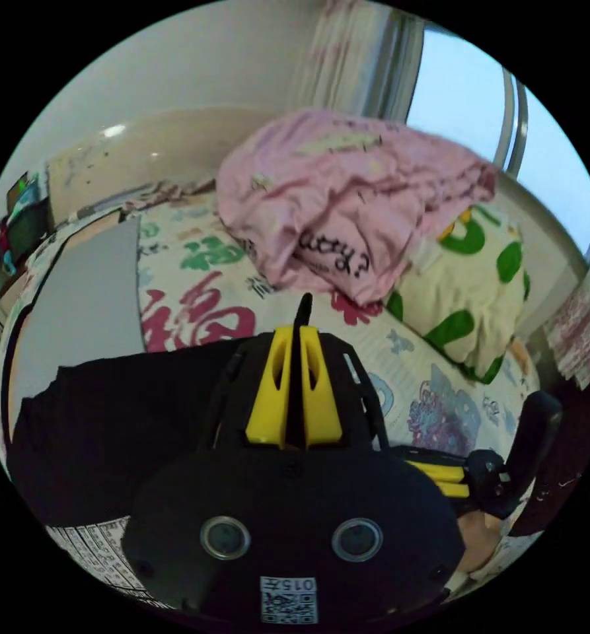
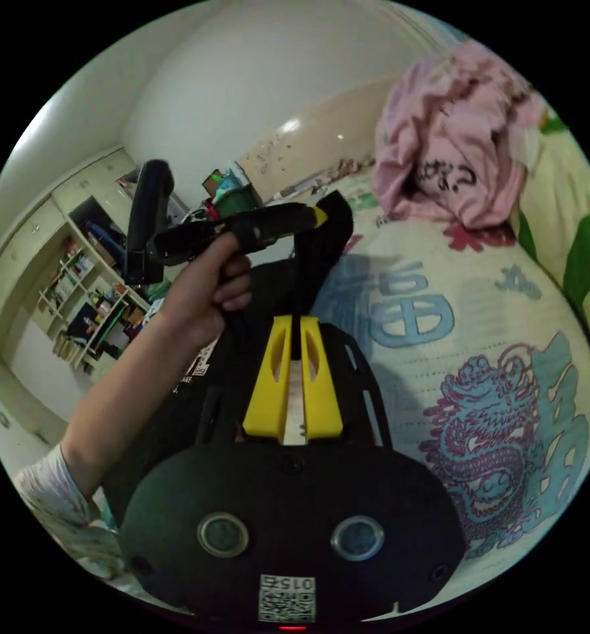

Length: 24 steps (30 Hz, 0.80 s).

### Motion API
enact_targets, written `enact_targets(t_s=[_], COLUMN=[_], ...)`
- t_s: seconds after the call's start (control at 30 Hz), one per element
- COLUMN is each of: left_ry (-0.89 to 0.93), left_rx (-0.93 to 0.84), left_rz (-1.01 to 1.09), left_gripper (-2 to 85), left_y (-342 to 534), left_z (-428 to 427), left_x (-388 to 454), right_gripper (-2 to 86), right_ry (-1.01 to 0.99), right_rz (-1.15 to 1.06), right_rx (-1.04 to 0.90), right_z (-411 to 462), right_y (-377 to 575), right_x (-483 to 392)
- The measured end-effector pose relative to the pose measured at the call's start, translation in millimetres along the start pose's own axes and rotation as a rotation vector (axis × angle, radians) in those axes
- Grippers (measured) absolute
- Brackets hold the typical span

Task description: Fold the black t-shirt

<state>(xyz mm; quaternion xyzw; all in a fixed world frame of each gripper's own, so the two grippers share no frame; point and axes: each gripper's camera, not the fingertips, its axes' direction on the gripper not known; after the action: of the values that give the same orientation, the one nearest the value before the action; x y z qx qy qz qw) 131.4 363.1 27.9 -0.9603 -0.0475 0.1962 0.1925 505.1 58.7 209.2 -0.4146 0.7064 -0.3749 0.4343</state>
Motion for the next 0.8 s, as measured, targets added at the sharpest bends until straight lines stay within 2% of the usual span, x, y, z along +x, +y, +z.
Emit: enact_targets(t_s=[0.13, 0.27, 0.37, 0.47, 0.57, 0.67, 0.8], left_ry=[-0.011, -0.114, -0.153, -0.195, -0.231, -0.248, -0.160], left_rx=[0.126, 0.088, 0.022, 0.016, 0.101, 0.066, -0.019], left_rz=[-0.065, -0.098, -0.127, -0.156, -0.177, -0.095, 0.073], left_gripper=[-0.1, 0.2, 1.1, 4.2, 6.1, 6.5, 8.2], left_y=[46, 124, 170, 204, 225, 227, 227], left_z=[-107, -170, -188, -208, -241, -255, -243], left_x=[-68, -132, -166, -187, -197, -187, -157], right_gripper=[0.6, 0.6, 3.1, 6.9, 7.9, 8.6, 8.8], right_ry=[-0.057, -0.191, -0.191, -0.140, -0.031, -0.044, -0.020], right_rz=[-0.265, -0.424, -0.498, -0.443, -0.367, -0.339, -0.361], right_rx=[0.038, -0.083, -0.144, -0.079, -0.068, -0.159, -0.219], right_z=[-8, 12, 17, 2, 0, 14, 28], right_y=[24, 50, 61, 60, 60, 61, 68], right_x=[-73, -118, -129, -111, -89, -85, -95])
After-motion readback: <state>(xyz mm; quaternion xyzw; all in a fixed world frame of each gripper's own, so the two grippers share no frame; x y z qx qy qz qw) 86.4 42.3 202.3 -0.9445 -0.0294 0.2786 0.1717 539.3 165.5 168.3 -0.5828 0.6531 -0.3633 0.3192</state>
